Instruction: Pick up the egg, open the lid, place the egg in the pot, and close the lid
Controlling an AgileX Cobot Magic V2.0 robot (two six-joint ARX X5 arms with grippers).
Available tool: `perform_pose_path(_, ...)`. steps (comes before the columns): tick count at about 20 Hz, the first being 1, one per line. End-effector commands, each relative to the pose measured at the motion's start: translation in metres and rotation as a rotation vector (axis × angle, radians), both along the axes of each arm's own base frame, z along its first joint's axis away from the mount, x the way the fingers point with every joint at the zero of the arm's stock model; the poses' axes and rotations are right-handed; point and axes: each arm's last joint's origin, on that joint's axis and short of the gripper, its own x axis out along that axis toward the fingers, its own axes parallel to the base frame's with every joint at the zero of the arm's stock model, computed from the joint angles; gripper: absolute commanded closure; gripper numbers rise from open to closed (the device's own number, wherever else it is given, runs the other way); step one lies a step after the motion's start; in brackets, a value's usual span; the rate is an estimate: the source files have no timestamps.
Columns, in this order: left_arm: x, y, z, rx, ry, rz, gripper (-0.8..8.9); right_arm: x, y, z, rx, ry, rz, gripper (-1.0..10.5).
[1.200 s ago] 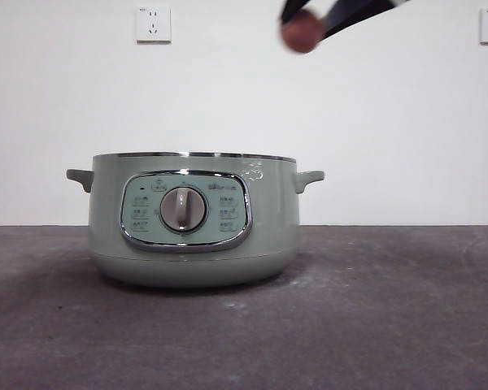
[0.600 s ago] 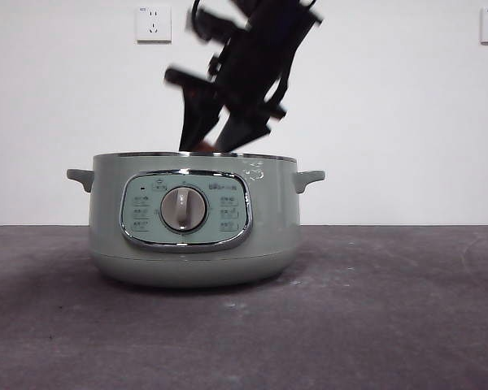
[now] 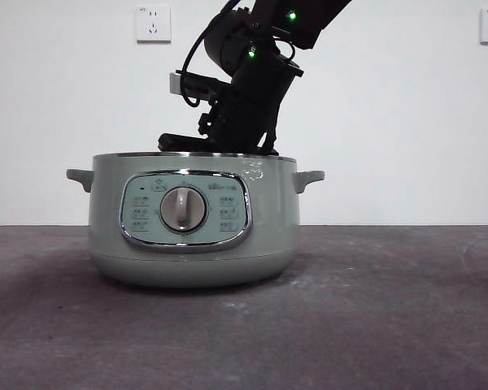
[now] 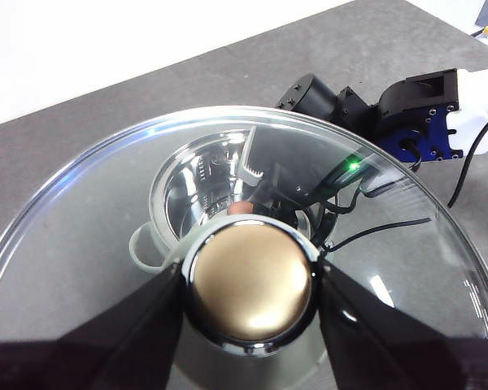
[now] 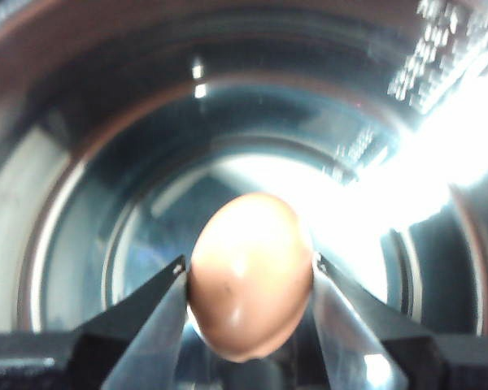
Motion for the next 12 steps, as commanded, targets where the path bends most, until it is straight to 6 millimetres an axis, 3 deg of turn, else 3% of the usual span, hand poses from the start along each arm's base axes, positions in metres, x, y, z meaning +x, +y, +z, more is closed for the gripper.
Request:
perform_pose_path(1,-0.005,0.003,0.009,-0.036,-0.062,0.000,8.22,-0.002,0.000,-0.007,-0.032,0.036,0.008,8.1)
perform_pose_path(2,-0.005,0.003,0.009,-0.036,-0.062,0.000,8.22,-0.002,0.000,-0.007,-0.032,0.036,0.007,8.1)
perform_pose_path(4,-0.005,0.003,0.009,-0.035,-0.059,0.000,8.22,-0.002,0.000,-0.007,-0.030,0.038,0.003,5.8)
perform_pose_path(6,-0.005,0.003,0.009,-0.033,-0.057,0.000,8.22,-0.002,0.000,0.002,-0.016,0.023,-0.005,5.3)
perform_pose_path(8,-0.004,0.002,0.009,-0.033,-0.058,0.000,8.22,-0.006,-0.003,0.030,0.026,-0.036,-0.009,5.3)
perform_pose_path(9,-0.002,0.001,0.009,-0.035,-0.062,0.001,8.22,-0.010,-0.009,0.054,0.044,-0.089,-0.036,5.3)
perform_pose_path(12,0.010,-0.005,0.009,-0.028,-0.065,-0.004,8.22,-0.033,-0.040,0.118,0.066,-0.212,-0.124,5.3)
